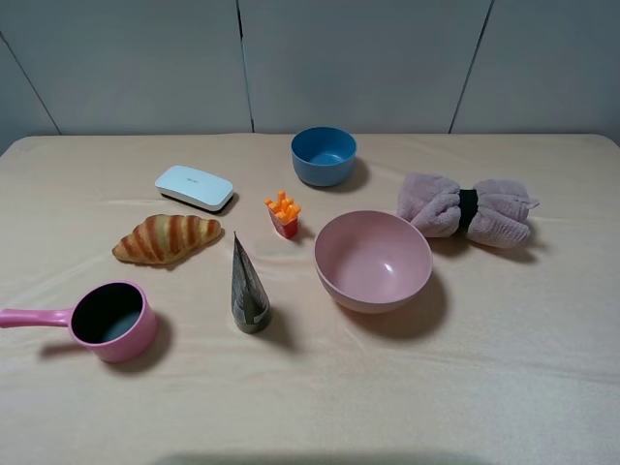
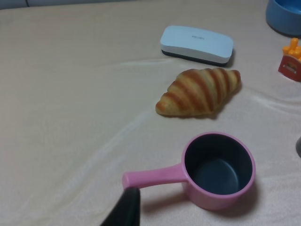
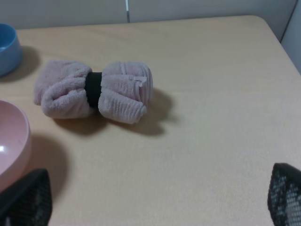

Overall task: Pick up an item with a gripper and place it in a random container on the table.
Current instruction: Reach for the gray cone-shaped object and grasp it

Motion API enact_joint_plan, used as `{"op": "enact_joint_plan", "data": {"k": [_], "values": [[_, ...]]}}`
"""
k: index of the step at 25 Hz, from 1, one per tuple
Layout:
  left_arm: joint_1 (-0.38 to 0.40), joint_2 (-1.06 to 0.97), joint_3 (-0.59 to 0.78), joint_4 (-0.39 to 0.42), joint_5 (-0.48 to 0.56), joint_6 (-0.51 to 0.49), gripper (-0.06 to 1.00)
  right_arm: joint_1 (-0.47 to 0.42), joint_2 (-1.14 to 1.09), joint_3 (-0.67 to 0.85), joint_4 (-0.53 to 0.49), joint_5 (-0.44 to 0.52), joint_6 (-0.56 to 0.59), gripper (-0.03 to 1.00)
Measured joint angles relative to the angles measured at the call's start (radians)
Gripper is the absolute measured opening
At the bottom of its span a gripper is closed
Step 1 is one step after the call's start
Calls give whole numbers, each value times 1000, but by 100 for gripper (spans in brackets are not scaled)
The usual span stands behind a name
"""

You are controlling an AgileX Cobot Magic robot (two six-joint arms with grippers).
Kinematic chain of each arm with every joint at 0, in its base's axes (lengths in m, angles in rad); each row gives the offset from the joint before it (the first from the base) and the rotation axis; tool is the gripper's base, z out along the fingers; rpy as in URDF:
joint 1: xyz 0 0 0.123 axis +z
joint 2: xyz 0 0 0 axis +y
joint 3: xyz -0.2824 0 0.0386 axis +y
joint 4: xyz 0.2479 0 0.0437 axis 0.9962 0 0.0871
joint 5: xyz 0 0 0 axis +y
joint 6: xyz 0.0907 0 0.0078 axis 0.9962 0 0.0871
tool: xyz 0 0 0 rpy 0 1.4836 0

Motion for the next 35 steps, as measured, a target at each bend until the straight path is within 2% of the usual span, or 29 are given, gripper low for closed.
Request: {"op": "enact_joint_plan", "data": {"k": [30,35], "values": [[0,0,0,0,0,0,100,0,0,0,7,0,-3,69],[0,0,0,0,0,0,100,0,2,0,79,-10,-9,69]]}}
